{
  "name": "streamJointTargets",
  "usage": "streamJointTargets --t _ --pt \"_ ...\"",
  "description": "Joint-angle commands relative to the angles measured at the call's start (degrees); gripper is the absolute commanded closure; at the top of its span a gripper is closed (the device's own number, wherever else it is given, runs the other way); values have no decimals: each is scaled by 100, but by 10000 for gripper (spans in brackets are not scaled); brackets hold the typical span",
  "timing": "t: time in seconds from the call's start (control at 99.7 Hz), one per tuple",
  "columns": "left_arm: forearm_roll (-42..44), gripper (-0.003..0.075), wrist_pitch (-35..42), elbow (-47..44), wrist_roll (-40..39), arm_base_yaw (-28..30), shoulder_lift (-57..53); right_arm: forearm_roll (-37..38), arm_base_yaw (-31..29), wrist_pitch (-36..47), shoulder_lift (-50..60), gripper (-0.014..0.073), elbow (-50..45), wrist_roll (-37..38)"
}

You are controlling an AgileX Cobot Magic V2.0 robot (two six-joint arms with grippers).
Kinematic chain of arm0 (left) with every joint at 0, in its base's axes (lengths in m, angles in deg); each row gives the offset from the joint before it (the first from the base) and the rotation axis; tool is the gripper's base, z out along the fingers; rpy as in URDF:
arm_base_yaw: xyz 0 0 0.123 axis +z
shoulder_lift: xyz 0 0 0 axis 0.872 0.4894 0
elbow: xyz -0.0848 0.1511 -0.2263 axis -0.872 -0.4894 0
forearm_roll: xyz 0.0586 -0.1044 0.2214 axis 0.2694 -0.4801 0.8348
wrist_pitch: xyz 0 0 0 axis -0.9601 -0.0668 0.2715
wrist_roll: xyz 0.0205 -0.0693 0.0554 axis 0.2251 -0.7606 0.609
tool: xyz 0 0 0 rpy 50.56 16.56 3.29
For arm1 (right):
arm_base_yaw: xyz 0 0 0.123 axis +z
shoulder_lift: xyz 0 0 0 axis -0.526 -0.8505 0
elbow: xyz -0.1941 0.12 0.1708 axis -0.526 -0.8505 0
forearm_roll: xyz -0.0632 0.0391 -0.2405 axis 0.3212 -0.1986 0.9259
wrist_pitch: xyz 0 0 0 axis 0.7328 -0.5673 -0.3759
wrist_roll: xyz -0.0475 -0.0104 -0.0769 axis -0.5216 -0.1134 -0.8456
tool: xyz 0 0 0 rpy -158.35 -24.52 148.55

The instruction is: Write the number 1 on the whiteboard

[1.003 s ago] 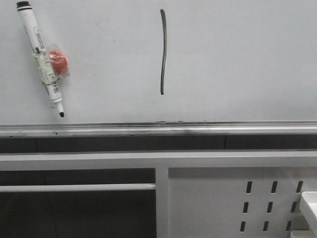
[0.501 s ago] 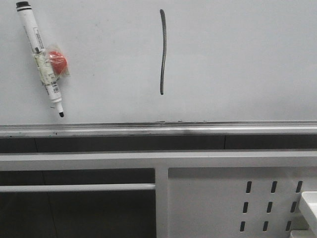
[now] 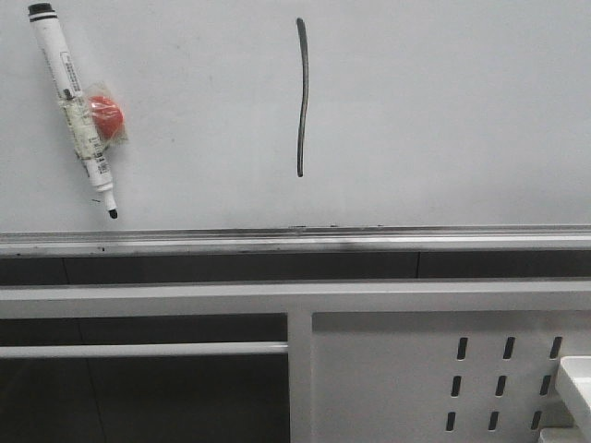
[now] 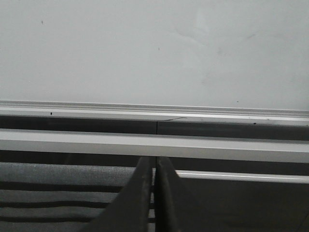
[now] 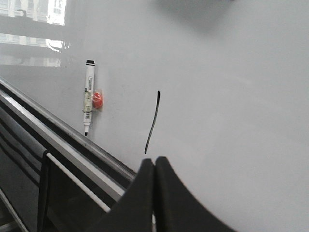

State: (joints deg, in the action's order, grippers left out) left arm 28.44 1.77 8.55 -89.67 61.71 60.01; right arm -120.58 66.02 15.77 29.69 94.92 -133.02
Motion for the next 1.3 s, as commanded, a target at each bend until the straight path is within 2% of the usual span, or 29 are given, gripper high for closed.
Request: streamJointTargets --t 0.0,0.822,0.862,0.923,0.963,1.043,1.123,1.294 --pt "-72 740 300 -211 21 10 -126 -45 -32 406 83 663 132 -10" --pt "8 740 300 -200 21 10 -126 -5 -32 533 83 663 132 -10" --pt "8 740 300 -200 21 10 -126 57 -32 533 83 663 132 -10" --pt "8 740 300 -200 21 10 -126 635 -32 442 83 663 124 8" --pt "8 740 300 -200 21 10 -126 1098 -32 459 83 663 124 343" --pt "8 740 300 -200 21 10 -126 1988 -113 505 83 663 124 1760" --pt "8 740 300 -200 21 10 -126 2785 -278 550 83 663 -16 2826" --pt "8 740 300 -200 21 10 -126 2957 -965 1112 83 663 -812 4036"
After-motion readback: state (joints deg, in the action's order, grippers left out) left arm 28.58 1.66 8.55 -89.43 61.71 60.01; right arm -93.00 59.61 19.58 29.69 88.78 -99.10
